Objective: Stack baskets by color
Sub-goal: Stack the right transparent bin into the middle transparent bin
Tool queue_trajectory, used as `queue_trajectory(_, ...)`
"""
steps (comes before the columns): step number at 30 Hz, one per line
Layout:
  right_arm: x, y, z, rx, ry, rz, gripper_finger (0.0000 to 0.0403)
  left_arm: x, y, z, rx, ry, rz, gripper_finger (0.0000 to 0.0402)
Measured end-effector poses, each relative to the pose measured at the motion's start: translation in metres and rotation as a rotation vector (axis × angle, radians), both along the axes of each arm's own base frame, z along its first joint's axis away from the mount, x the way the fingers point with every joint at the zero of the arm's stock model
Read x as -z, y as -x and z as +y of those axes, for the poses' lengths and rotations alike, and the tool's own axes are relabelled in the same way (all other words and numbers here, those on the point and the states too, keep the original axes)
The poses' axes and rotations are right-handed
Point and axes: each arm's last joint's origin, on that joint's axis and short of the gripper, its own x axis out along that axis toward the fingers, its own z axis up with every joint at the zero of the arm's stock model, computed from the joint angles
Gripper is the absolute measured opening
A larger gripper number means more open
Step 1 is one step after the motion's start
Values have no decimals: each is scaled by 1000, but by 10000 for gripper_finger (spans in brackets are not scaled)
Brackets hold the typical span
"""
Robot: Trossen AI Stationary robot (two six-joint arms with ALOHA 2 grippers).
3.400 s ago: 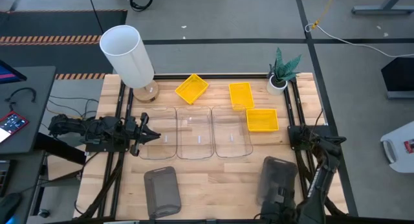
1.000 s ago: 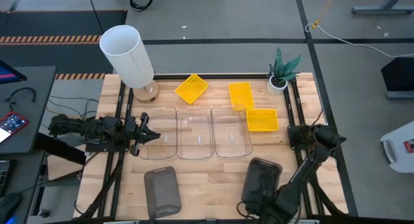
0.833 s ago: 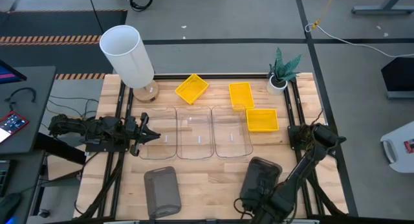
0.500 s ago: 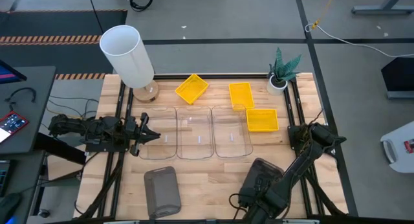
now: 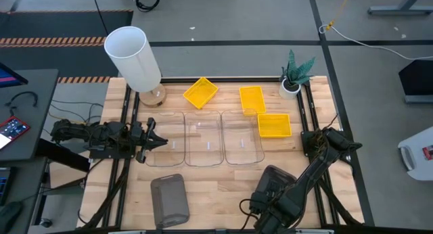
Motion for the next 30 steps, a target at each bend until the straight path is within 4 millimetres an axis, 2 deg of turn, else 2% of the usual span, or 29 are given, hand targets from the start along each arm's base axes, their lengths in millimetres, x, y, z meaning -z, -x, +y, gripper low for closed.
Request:
queue_trajectory(12,-21,3,-1,-12,9,11,250,0,0,0,0,0,1,25)
queue_trajectory(18,-35,0,-1,-20,18,-66,249,0,0,0,0,0,0,33)
queue_trajectory(23,-38,-13,3,-83,41,-248,246,0,0,0,0,0,0,32)
queue_trajectory(30,-35,-47,6,-196,123,-618,236,0,0,0,0,0,0,26)
